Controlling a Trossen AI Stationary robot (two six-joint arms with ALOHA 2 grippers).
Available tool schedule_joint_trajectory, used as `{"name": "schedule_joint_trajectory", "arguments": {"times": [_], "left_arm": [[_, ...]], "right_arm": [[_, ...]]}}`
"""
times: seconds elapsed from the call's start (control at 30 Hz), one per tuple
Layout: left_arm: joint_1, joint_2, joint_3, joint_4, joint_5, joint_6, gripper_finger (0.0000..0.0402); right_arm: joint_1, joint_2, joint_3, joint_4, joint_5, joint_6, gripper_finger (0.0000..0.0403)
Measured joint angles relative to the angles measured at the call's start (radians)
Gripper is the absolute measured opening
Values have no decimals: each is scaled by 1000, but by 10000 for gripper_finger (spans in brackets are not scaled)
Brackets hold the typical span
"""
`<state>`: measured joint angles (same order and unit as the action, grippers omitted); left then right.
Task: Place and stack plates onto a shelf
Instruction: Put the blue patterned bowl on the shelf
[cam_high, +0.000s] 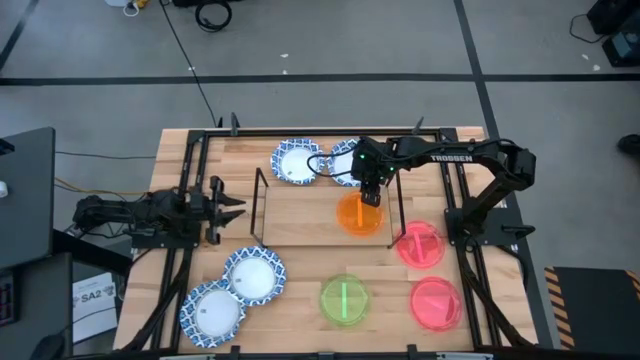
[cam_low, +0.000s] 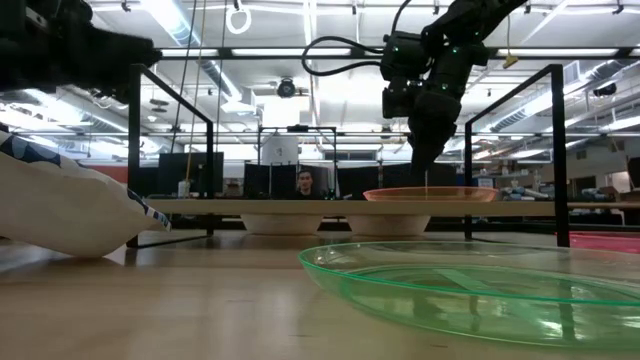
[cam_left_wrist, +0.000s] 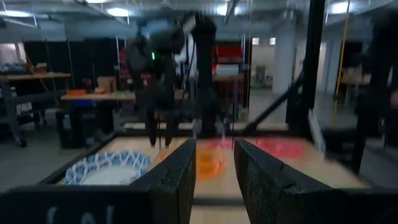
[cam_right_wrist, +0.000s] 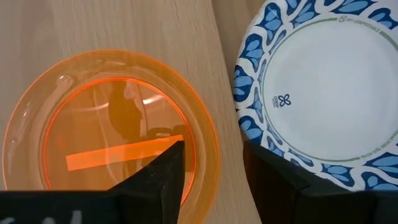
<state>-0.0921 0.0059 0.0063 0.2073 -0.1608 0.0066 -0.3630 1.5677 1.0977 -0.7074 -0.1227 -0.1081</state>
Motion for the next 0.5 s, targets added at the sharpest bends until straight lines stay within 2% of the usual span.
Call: {"name": "schedule_joint_trajectory", "arguments": {"times": [0.13, 0.27, 0.5], "left_arm": [[0, 0, 0, 86, -9, -22, 117], [0, 0, 0, 159, -69, -22, 117], [0, 29, 90, 167, -189, -28, 117]], "right_arm": [[0, 0, 0, 0, -1, 0, 168], [0, 0, 0, 0, -1, 0, 168], [0, 0, 0, 7, -1, 0, 168]]}}
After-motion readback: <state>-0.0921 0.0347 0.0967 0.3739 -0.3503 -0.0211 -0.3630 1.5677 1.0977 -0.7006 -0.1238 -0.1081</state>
